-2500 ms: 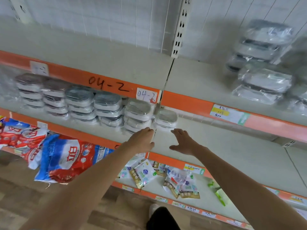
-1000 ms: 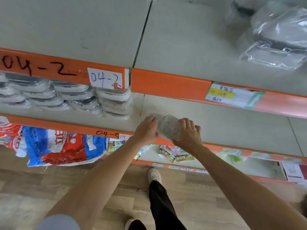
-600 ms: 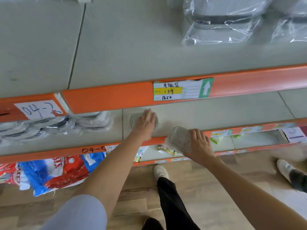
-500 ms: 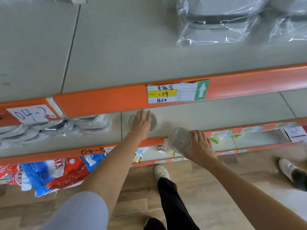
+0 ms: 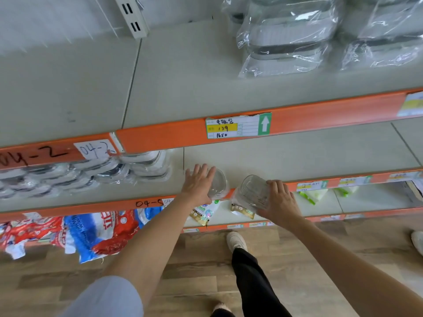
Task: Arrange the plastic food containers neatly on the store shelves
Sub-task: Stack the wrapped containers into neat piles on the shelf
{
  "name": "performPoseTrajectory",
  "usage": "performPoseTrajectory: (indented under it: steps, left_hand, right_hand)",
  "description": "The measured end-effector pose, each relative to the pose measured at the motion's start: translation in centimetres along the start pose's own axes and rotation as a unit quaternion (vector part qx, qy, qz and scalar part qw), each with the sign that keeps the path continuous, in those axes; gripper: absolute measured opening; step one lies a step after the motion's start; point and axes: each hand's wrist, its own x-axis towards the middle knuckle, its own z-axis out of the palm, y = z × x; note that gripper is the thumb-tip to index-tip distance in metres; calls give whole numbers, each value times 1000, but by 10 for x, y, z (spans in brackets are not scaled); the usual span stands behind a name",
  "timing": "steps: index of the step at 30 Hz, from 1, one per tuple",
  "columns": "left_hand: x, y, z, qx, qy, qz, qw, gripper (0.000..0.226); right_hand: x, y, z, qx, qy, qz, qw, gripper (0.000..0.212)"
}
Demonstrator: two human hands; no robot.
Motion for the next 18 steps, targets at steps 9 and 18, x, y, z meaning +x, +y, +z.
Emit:
performPoseTrajectory:
  steps: [9,18]
  left_hand:
    - [-109,-18,-48,-14,32,5,999,103]
    - [-192,-27,-134,-48,287,22,956,86]
  right_hand:
    - [-53,-52,-39,65,74,-44,994,81]
    - [-114,-93,-116,141,204,-95,964,80]
